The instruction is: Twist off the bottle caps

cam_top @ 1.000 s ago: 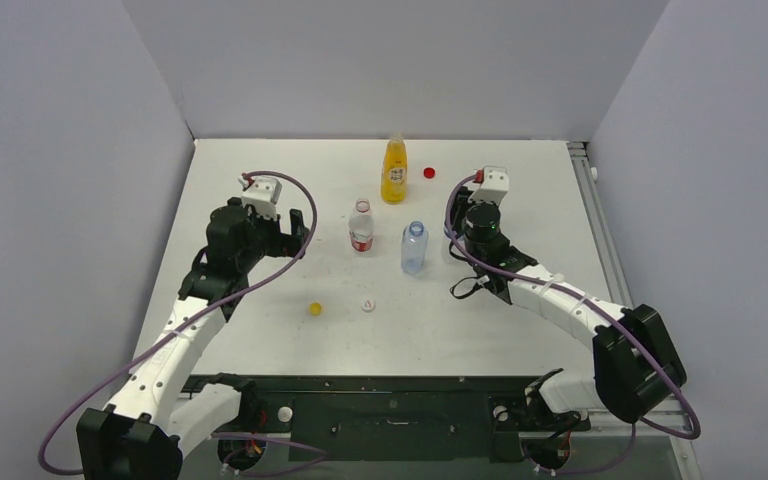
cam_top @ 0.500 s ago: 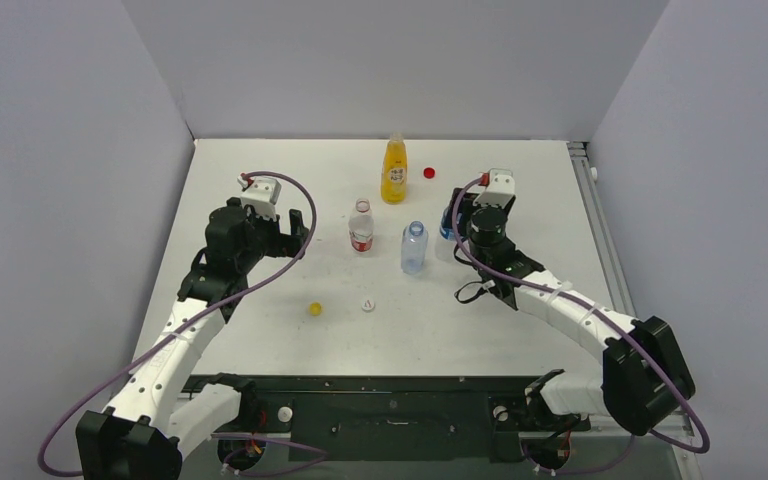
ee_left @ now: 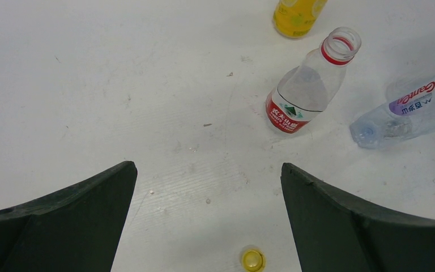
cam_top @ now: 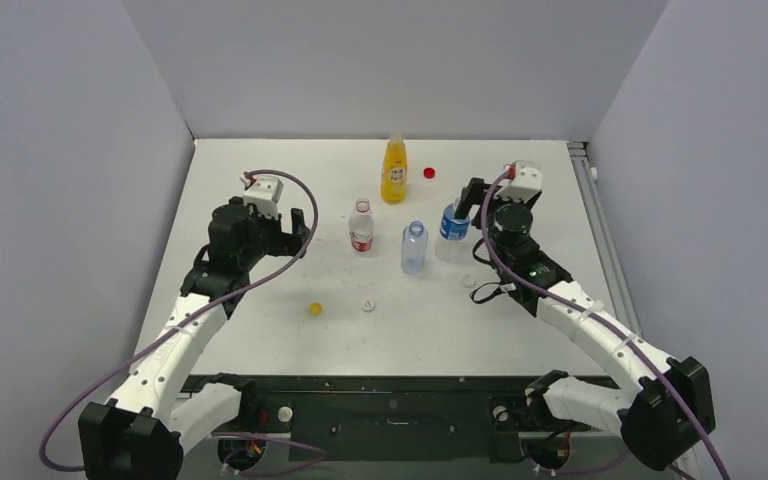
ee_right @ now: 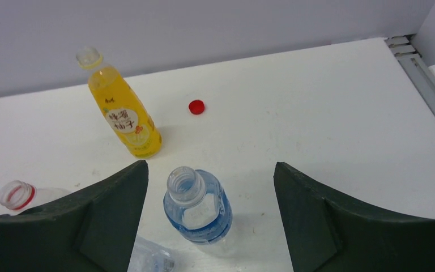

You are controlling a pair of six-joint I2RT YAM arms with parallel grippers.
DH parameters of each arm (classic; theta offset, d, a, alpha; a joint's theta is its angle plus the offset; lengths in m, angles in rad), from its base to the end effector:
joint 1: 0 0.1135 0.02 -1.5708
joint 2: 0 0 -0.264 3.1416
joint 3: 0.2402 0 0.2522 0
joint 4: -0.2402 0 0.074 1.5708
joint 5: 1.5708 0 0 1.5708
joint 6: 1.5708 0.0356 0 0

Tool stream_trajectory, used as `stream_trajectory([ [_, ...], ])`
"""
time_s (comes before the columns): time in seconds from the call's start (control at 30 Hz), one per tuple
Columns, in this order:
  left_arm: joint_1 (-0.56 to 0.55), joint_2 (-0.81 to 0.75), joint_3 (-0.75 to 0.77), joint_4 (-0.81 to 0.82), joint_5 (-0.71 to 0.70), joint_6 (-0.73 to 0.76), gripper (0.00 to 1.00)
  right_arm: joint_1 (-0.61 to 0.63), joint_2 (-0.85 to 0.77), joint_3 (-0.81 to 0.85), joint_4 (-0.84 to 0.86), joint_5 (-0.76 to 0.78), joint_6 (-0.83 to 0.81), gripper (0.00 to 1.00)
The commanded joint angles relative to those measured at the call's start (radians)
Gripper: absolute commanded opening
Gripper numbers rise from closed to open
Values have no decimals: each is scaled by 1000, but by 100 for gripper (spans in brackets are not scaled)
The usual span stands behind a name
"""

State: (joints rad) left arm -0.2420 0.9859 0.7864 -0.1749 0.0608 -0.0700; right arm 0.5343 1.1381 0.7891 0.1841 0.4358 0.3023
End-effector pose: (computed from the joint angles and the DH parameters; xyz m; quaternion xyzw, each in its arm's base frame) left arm 0.2210 -0.0568 0.3038 0.0880 0.8214 -0.1123 0.5522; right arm 0.2356 0.1219 0.3083 0.0526 0.7561 0.1057 0.6438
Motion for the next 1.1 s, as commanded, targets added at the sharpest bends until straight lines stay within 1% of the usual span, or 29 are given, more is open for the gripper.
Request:
stream_trajectory([
  [0.0, 14, 63, 62, 58, -19, -2, 97, -72, -81, 98, -67, 18, 44, 77],
  [0.13, 42, 128, 89, 54, -7, 24, 97, -189, -103, 126, -149, 28, 93, 77],
  [0.2, 63, 158, 96, 66, 3, 46, 97, -272, -106, 133, -190, 22, 134, 78],
  [0.23, 85, 166, 96, 72, 18, 48, 97, -337, -103, 136, -205, 13, 166, 78],
  [0.27, 96, 185, 92, 88, 34, 49, 97, -395, -94, 138, -234, 23, 183, 78],
  [0.3, 119, 196, 91, 94, 42, 48, 97, -423, -88, 137, -245, 57, 217, 79],
  [0.33, 145, 214, 82, 108, 63, 43, 97, -478, -78, 120, -246, 99, 232, 79],
  [0.37, 157, 228, 76, 118, 73, 40, 97, -505, -77, 101, -230, 111, 258, 80],
  [0.4, 182, 236, 54, 145, 92, 35, 97, -563, -77, 46, -156, 106, 293, 81],
  [0.43, 193, 244, 19, 175, 101, 34, 97, -590, -77, -28, -110, 103, 324, 81],
  [0.47, 209, 248, -1, 228, 116, 39, 97, -639, -74, -66, -25, 102, 395, 82],
  [0.5, 216, 253, -42, 261, 121, 41, 97, -660, -66, -125, 34, 100, 427, 82],
  [0.53, 229, 256, -66, 331, 128, 41, 97, -689, -60, -150, 58, 90, 462, 82],
  [0.57, 233, 261, -111, 368, 130, 39, 97, -699, -44, -183, 95, 83, 454, 82],
  [0.6, 235, 266, -134, 444, 135, 31, 97, -701, -32, -190, 100, 84, 396, 82],
  [0.63, 236, 279, -178, 523, 137, 28, 97, -696, -6, -197, 104, 94, 377, 82],
  [0.67, 237, 286, -198, 563, 130, 25, 97, -682, 5, -204, 112, 106, 335, 83],
  [0.7, 237, 302, -239, 645, 124, 21, 97, -674, 20, -222, 133, 130, 311, 83],
  [0.73, 252, 311, -258, 684, 116, 12, 97, -648, 23, -236, 150, 164, 272, 83],
  [0.77, 261, 332, -295, 760, 116, 9, 97, -634, 22, -282, 226, 181, 247, 83],
  [0.8, 267, 343, -310, 790, 120, 13, 97, -603, 19, -312, 281, 206, 180, 83],
  [0.83, 269, 367, -336, 845, 121, 21, 97, -568, 16, -372, 399, 220, 143, 83],
  [0.87, 270, 381, -354, 883, 117, 27, 97, -554, 12, -392, 440, 221, 64, 84],
  [0.93, 279, 422, -410, 1022, 105, 20, 97, -528, 26, -404, 467, 215, 7, 84],
  [0.97, 292, 449, -443, 1111, 130, 15, 97, -504, 44, -413, 492, 221, -24, 84],
  [1.0, 296, 451, -448, 1115, 134, 15, 97, -494, 50, -445, 517, 222, -38, 85],
  [1.07, 298, 443, -468, 1115, 136, 13, 97, -464, 68, -517, 629, 223, -82, 85],
])
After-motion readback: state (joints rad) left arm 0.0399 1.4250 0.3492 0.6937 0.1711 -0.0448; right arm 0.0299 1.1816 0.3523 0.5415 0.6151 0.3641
